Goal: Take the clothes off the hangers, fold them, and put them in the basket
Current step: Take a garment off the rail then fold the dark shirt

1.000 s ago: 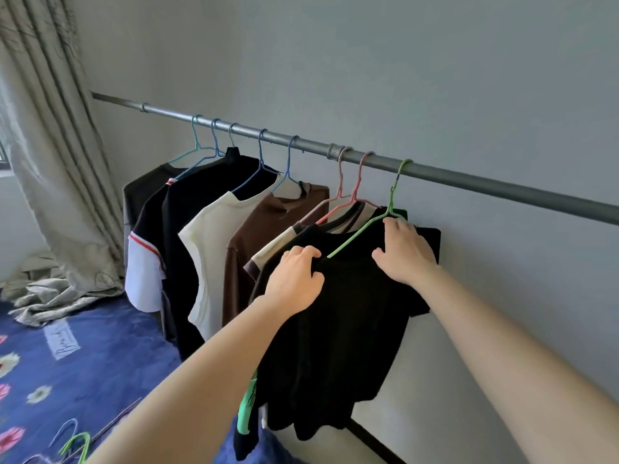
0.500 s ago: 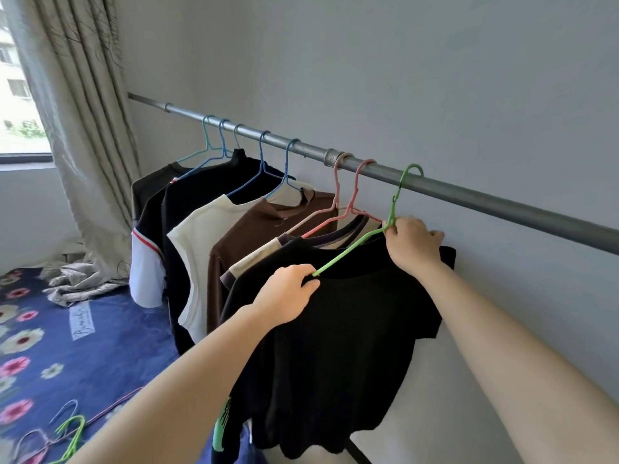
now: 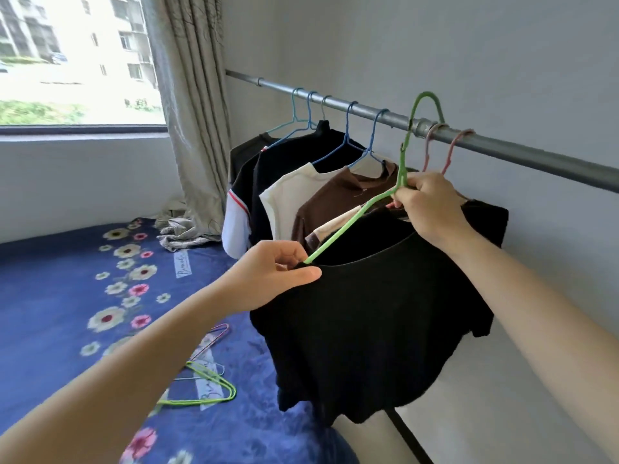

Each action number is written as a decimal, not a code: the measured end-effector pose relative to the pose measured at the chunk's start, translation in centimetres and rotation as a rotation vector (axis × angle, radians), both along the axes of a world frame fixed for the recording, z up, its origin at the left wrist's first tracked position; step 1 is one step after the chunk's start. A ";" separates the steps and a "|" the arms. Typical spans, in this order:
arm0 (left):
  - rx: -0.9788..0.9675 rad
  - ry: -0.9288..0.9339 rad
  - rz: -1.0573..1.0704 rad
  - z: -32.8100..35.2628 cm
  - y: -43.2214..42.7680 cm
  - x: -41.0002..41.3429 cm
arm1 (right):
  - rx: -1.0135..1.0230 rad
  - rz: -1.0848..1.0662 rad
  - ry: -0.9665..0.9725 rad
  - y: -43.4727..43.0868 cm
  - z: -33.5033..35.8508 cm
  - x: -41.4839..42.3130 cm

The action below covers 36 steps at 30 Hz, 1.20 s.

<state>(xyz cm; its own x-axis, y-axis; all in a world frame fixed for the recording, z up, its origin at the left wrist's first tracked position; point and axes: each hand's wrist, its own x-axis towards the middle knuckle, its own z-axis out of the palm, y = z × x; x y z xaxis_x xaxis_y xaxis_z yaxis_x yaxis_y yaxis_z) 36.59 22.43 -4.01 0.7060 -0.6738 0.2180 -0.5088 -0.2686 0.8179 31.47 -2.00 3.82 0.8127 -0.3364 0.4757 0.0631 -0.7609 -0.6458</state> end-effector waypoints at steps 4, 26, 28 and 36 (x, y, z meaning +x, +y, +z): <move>0.135 -0.111 0.094 0.3 9.5 -1.8 | 0.089 0.217 0.032 7.8 0.2 -0.2; -0.254 0.151 0.996 -2.1 57.8 -1.9 | 0.448 0.446 0.335 53.2 -4.2 14.0; -0.352 0.163 1.120 -2.5 59.3 -1.1 | 0.490 0.584 0.459 54.9 -4.5 14.7; -0.287 0.284 1.320 -9.1 62.3 3.2 | 0.383 0.849 0.783 55.7 -15.2 19.6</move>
